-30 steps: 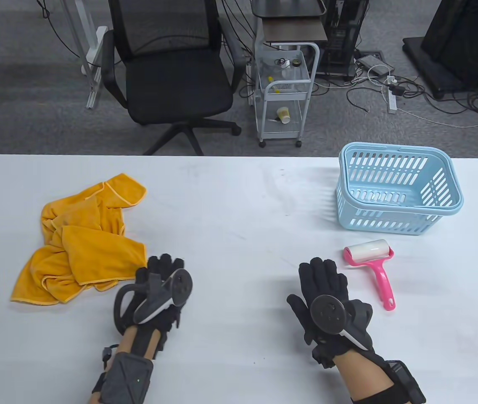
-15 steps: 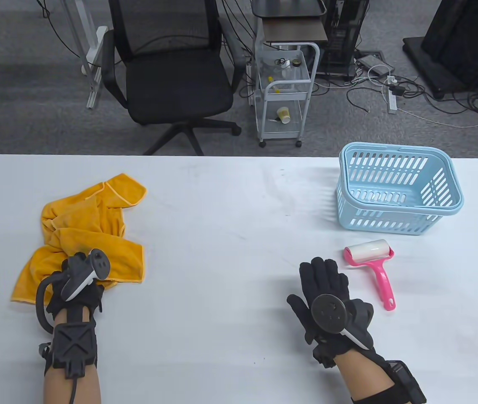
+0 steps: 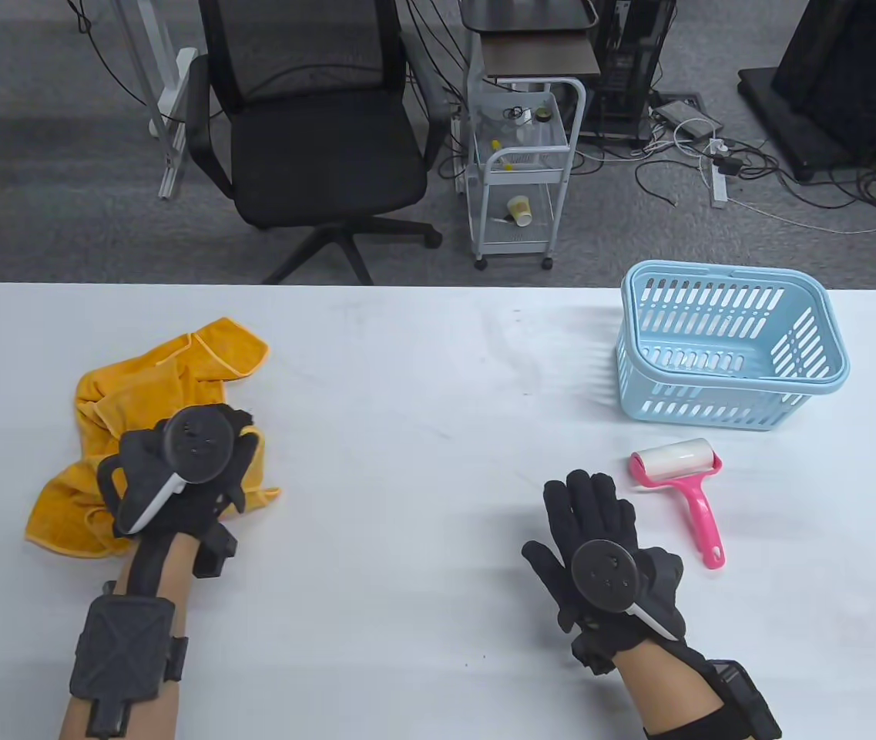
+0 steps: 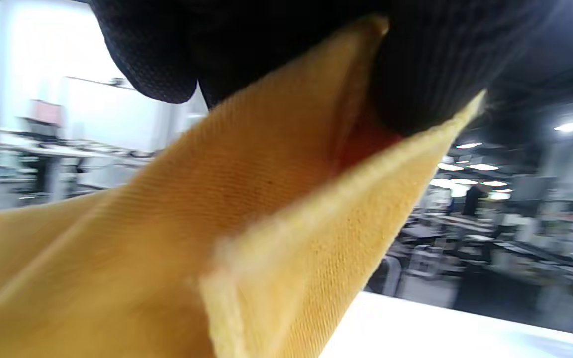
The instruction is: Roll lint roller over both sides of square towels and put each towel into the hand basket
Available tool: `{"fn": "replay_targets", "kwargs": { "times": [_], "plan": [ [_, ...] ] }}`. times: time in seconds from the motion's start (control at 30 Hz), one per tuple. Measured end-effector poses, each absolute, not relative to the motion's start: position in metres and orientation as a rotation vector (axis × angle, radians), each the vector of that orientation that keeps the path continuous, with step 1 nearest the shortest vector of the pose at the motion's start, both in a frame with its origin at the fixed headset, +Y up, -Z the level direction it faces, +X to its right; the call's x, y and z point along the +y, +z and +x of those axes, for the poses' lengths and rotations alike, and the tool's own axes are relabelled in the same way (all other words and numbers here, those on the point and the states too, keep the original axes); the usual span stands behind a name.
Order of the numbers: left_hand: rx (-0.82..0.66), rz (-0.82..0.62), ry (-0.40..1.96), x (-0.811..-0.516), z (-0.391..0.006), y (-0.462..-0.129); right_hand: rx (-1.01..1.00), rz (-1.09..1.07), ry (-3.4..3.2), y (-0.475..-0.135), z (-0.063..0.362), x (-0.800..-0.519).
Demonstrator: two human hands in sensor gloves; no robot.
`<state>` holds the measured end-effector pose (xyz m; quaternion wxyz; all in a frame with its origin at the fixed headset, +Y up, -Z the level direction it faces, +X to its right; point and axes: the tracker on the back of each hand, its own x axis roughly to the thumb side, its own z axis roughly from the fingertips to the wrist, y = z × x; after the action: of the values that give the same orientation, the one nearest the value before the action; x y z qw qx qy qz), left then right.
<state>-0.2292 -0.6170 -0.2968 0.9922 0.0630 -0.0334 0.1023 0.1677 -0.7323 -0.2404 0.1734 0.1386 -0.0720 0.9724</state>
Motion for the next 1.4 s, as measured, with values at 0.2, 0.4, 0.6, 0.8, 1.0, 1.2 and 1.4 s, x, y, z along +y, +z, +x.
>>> {"fn": "replay_targets", "kwargs": {
  "times": [0.2,0.4,0.6,0.8,1.0,1.2,1.4],
  "plan": [
    [-0.349,0.082,0.109,-0.632,-0.109,-0.263,-0.211,0.608,2.587,-0.224,0.152,-0.72],
    [-0.528,0.034,0.094,-0.651,-0.049,-0.233,-0.229,0.606,2.598,-0.223,0.148,-0.724],
    [-0.411,0.119,0.046,-0.646,-0.058,-0.222,-0.354,0.622,2.567,-0.215,0.144,-0.714],
    [-0.122,0.327,-0.135,-0.633,-0.094,-0.22,-0.479,0.727,2.579,-0.2,0.13,-0.672],
    [0.076,0.363,-0.197,-0.618,-0.13,-0.23,-0.596,0.685,2.624,-0.208,0.128,-0.621],
    [0.056,0.289,-0.191,-0.596,-0.169,-0.227,-0.723,0.65,2.743,-0.209,0.139,-0.578],
    [-0.018,0.295,0.006,-0.552,-0.209,-0.198,-0.754,0.599,2.792,-0.204,0.173,-0.545]
  ]
}}
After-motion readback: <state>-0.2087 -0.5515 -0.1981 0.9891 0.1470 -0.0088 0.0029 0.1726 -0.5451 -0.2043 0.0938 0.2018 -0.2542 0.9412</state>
